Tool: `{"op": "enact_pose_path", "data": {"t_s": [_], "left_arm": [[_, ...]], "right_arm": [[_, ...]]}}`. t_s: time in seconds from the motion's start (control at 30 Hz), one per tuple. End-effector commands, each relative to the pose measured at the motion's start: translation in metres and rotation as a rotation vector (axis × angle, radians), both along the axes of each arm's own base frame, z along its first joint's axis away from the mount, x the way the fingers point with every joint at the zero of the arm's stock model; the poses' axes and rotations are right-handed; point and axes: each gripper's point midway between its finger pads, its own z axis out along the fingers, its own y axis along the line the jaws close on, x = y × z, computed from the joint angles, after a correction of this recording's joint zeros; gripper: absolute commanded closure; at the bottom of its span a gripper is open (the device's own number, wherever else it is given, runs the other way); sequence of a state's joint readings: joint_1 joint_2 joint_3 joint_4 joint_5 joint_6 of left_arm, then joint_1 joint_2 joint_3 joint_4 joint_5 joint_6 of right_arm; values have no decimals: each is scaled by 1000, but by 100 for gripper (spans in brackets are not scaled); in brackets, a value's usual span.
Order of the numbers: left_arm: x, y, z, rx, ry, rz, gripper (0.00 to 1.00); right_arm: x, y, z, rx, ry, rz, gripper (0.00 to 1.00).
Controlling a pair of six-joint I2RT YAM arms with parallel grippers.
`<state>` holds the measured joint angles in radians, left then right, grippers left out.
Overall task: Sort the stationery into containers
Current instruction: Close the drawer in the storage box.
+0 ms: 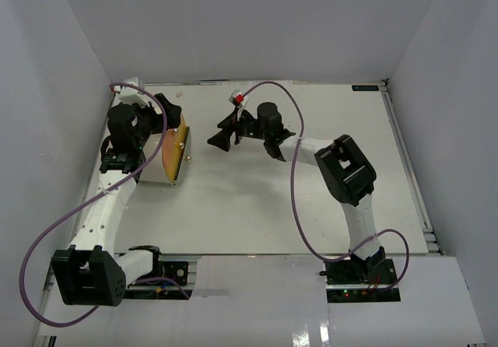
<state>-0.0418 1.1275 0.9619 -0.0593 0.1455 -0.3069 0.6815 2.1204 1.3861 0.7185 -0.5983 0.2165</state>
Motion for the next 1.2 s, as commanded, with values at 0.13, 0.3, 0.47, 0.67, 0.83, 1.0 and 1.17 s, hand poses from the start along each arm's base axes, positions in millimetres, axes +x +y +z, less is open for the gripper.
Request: {"op": "enact_pose_path", "data": {"t_s": [0.13,0.3,0.47,0.67,0.83,1.0,1.17], "left_arm": [[-20,-4,-56,-9,204,-15,2],[-20,-4,-58,-13,209,-17,2],[-20,-5,-60,-17,218,-22,2],[-20,-11,-61,-39,223,-49,2],[-19,-13,-63,-45,230,-59,2],[-21,-16,-61,-53,227,-73,2],[-21,-19,-62,-67,231,-89,2]], "right_arm": [[-3,40,-11,50,28,77,7],[-5,60,-30,35,51,114,7],[-9,84,-33,45,50,165,7],[-15,112,-47,42,61,212,7],[-14,118,-50,54,66,229,7],[-17,118,-51,60,67,244,6],[-20,125,-51,70,77,254,6]]}}
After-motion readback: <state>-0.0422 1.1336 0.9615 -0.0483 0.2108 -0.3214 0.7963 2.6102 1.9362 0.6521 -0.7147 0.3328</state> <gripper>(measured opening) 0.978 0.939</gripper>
